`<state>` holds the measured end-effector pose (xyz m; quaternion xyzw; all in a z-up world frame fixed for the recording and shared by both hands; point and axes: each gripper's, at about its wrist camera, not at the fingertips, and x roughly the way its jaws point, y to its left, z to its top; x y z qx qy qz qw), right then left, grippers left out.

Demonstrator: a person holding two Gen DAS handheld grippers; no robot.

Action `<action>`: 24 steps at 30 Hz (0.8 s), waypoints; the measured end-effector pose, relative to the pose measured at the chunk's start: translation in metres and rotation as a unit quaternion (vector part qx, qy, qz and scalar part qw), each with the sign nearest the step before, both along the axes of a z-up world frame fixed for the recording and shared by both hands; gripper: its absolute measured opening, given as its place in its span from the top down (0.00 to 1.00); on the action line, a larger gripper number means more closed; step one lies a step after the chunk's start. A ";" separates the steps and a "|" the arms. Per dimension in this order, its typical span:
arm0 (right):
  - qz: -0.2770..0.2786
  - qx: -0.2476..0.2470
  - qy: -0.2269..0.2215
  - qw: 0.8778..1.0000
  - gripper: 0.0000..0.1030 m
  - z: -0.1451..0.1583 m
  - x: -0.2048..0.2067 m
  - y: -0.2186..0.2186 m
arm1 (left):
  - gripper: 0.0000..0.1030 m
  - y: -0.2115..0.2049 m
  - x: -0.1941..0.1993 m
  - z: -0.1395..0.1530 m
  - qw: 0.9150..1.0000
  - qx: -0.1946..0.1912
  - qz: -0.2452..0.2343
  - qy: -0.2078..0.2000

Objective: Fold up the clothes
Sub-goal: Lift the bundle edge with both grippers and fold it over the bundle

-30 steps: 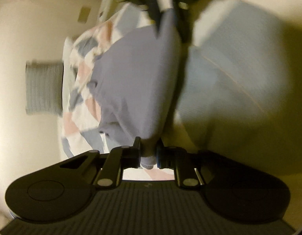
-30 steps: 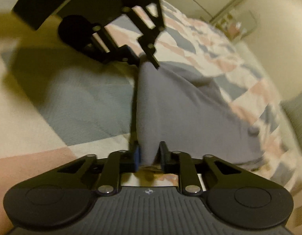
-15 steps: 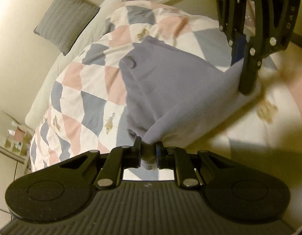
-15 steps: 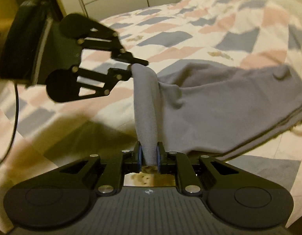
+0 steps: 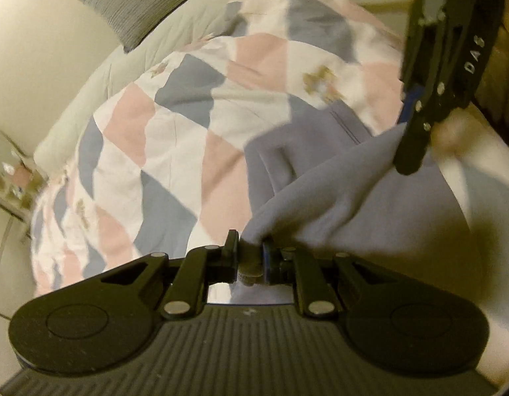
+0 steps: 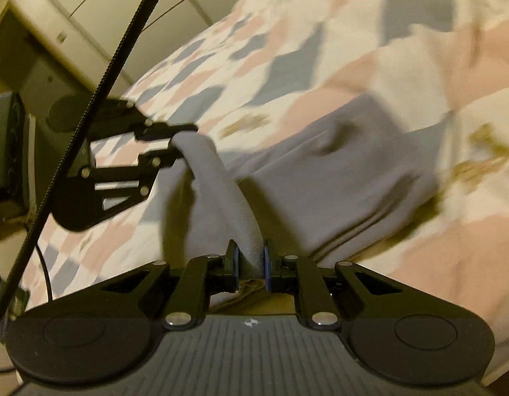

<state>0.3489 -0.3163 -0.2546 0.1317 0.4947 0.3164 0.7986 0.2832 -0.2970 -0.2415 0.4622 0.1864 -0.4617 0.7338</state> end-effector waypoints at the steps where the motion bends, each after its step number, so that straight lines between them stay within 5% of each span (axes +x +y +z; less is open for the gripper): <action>1: -0.006 0.003 0.005 1.000 0.87 -0.002 0.013 -0.011 | 0.88 -0.014 0.009 -0.002 1.000 -0.004 0.010 0.010; 8: -0.042 0.053 0.071 0.995 0.87 -0.036 0.078 -0.076 | 0.88 -0.095 0.066 -0.019 0.991 -0.020 0.080 0.101; 18: -0.071 0.107 0.113 0.985 0.86 -0.068 0.094 -0.106 | 0.84 -0.120 0.101 -0.036 0.972 -0.011 0.133 0.192; 21: -0.092 0.086 0.115 0.985 0.85 -0.070 0.094 -0.110 | 0.74 -0.116 0.124 -0.036 0.946 -0.053 0.208 0.242; 24: -0.110 0.058 0.107 0.986 0.61 -0.067 0.091 -0.113 | 0.80 -0.104 0.138 -0.027 0.910 -0.116 0.278 0.284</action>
